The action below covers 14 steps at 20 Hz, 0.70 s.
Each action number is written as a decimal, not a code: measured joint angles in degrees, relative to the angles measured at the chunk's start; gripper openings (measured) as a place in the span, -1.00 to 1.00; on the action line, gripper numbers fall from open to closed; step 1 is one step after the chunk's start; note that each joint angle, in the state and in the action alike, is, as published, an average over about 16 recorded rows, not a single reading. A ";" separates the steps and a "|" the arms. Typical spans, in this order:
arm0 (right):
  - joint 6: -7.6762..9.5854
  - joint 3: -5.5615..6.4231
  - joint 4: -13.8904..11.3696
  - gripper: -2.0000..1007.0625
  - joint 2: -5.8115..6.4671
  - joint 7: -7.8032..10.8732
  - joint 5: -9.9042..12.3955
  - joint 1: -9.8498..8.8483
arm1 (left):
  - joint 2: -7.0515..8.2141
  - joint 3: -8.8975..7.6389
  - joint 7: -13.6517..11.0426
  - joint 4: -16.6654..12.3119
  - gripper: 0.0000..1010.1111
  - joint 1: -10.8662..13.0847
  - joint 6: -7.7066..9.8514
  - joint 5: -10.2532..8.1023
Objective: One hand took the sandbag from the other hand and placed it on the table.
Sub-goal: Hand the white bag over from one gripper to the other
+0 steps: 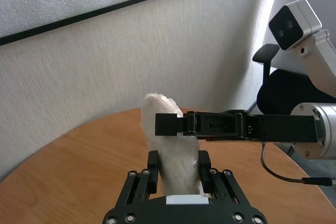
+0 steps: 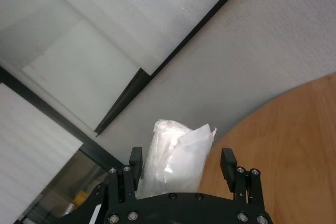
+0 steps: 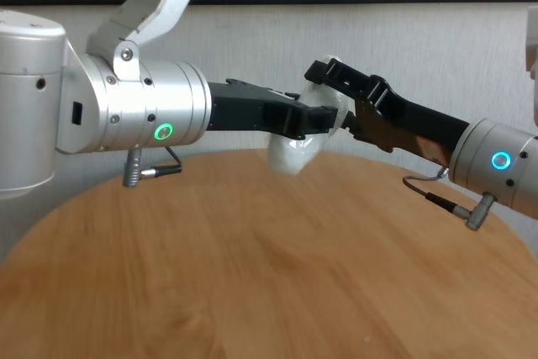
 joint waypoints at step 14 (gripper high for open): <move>-0.17 0.09 -0.39 0.26 0.11 0.18 -0.02 -0.21 | 0.00 0.00 0.00 0.00 -0.04 0.00 0.00 0.00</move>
